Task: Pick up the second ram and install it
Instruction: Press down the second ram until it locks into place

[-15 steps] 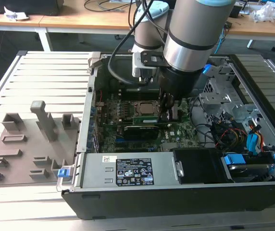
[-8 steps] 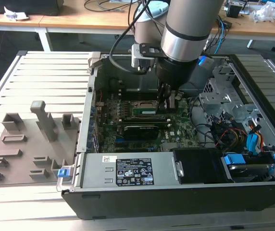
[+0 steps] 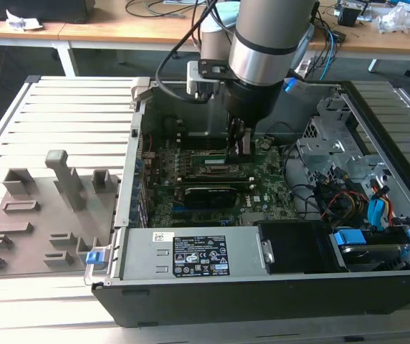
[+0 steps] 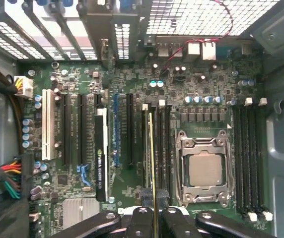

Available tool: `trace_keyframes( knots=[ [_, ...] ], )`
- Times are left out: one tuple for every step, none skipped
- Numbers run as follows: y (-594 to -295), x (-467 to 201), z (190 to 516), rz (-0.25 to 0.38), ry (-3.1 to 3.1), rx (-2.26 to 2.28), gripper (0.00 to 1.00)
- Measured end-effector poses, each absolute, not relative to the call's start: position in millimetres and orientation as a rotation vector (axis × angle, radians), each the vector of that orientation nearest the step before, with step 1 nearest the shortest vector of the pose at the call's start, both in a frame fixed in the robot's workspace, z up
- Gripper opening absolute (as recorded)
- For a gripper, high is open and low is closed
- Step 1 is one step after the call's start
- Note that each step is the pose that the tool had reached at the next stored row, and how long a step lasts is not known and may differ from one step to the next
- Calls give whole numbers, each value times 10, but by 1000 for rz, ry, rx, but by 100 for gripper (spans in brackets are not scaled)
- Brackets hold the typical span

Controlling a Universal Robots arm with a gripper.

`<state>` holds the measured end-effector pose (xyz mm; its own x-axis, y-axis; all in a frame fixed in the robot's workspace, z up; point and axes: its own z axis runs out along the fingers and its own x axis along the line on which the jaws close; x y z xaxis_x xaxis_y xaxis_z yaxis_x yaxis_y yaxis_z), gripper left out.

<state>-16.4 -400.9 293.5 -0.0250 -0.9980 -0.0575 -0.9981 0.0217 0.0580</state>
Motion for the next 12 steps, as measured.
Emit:
trace_keyframes(
  knots=[
    [-3984, -165, 2926, 128, 2245, -2193, 14],
    [-3977, -165, 2912, 129, 2245, -2193, 14],
    [-3976, -165, 2897, 128, 2245, -2193, 14],
    [-3976, -165, 2873, 128, 2245, -2193, 14],
    [-3976, -165, 2863, 128, 2245, -2193, 14],
    [-3976, -165, 2849, 128, 2245, -2193, 14],
    [-3977, -165, 2840, 128, 2245, -2193, 14],
    [-3977, -165, 2833, 128, 2245, -2193, 14],
    [-3977, -165, 2819, 128, 2245, -2193, 14],
    [-3976, -165, 2801, 128, 2245, -2193, 14],
    [-3976, -165, 2784, 128, 2245, -2193, 14],
    [-3976, -165, 2770, 128, 2245, -2193, 14]
  ],
)
